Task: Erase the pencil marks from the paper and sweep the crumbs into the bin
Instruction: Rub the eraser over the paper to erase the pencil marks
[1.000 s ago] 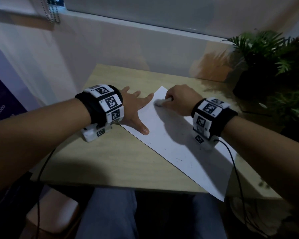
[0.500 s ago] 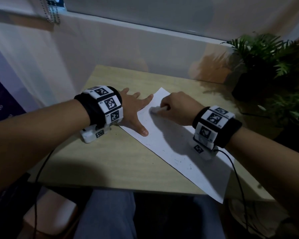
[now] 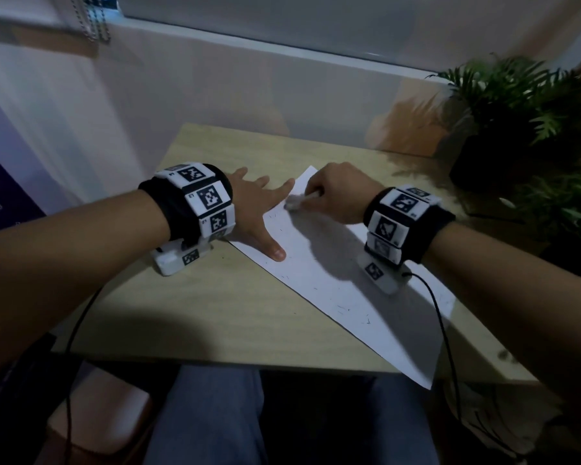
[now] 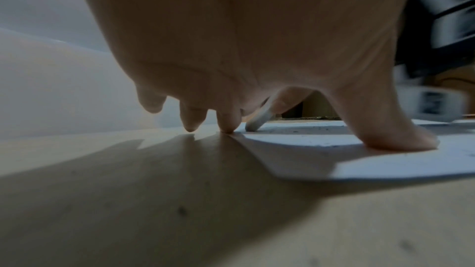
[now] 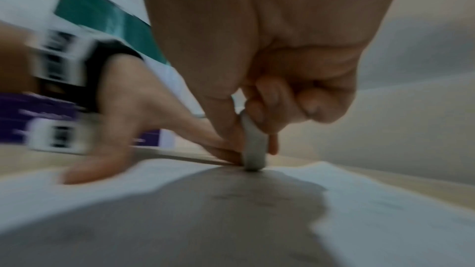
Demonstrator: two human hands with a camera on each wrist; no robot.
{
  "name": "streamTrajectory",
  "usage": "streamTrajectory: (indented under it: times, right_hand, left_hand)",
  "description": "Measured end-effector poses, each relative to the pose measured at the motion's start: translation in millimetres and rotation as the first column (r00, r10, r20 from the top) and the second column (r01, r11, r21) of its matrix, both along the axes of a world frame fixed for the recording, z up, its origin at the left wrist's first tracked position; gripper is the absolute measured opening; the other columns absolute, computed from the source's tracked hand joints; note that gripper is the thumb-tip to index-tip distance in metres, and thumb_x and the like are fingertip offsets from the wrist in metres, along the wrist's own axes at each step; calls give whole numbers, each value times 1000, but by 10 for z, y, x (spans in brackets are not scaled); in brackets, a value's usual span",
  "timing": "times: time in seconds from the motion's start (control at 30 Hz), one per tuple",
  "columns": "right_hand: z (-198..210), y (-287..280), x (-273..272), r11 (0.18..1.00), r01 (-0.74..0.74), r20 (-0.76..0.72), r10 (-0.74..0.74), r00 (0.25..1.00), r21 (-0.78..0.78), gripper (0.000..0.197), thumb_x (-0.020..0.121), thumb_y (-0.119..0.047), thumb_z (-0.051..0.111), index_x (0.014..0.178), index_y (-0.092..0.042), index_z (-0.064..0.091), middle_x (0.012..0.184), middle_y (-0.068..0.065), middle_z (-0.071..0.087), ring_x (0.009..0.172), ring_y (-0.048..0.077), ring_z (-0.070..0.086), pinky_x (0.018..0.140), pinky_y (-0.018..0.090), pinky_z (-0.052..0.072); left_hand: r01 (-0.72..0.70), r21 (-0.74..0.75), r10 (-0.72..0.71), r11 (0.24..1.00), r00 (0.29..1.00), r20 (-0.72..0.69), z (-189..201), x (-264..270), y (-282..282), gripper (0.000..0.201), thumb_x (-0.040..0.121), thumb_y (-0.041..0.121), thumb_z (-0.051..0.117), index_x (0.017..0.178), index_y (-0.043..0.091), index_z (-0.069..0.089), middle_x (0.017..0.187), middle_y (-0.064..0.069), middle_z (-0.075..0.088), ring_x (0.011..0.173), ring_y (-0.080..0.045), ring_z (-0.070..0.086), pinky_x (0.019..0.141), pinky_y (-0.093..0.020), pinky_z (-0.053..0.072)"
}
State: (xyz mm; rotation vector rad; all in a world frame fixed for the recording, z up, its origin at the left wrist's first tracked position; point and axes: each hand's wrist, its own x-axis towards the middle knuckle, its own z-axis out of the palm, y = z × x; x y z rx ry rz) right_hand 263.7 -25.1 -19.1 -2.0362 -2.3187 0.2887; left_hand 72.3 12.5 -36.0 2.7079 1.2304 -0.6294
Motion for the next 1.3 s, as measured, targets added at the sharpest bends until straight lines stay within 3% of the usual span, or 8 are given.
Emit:
streamTrajectory:
  times: [0.23,0.43,0.5,0.63,0.8,1.0,1.17,1.3]
  right_hand:
    - [25,-215,-289,994,-109,-9,109,994,-15,29,93,-43,60,70,-25,60,63,-11,46,60,9,45,53,22,27]
    - [49,52,-45,990,112,160,-126,979,90,50,93,-55,57,68,-13,52,74,8,56,70,30,55,53,29,32]
    - [17,-58,-113,994,56,158,-71,985,98,48,95,-52,52,64,-17,43,69,5,46,68,28,50,50,28,28]
    - [51,-189,-66,988,-139,43,142,989,-60,48,86,-61,52,84,-16,68,76,0,61,72,21,54,64,30,37]
    - [32,39,322,988,134,132,-142,981,70,59,91,-57,57,65,-4,56,67,11,60,64,31,57,54,32,38]
    - [17,-314,60,984,-178,57,177,983,2,27,92,-44,56,86,-20,66,76,-1,62,73,22,55,64,33,40]
    - [24,-128,225,995,64,100,-72,992,81,45,90,-58,55,70,-18,61,77,6,61,76,30,58,62,33,39]
    - [-73,-364,-57,991,-68,174,48,984,115,41,96,-48,48,78,-13,57,71,2,52,71,27,51,53,30,30]
  left_hand:
    - [90,-37,-89,995,996,28,-9,5,48,135,60,100,48,158,33,-15,170,5,10,157,-20,-6,124,-51,-11]
    - [-23,-15,22,1000,1000,-7,8,-8,28,145,46,108,42,149,41,-34,169,-9,-7,156,-30,-9,122,-47,-9]
    - [-13,-32,13,999,1000,-6,-1,-2,48,143,51,106,45,151,39,-33,169,-8,-6,156,-27,-11,122,-46,-11]
    - [9,-45,-9,999,1000,-5,-95,-10,132,150,34,114,34,146,45,-36,170,-6,-2,156,-25,-12,125,-53,-5]
    - [-7,-54,7,999,1000,6,-46,-23,88,149,32,113,37,149,48,-30,169,-5,-8,156,-31,-11,125,-54,-5]
    - [118,-53,-119,992,993,-14,-52,-37,101,130,60,103,38,158,39,-17,165,21,-20,156,-19,-11,124,-50,-11]
    - [119,-66,-120,991,993,-10,-44,-37,97,135,51,107,30,158,39,-17,164,21,-22,156,-19,-11,124,-50,-12]
    - [126,-88,-128,988,992,-14,-54,-38,126,145,38,111,21,157,39,-19,164,21,-23,156,-20,-11,123,-52,-12]
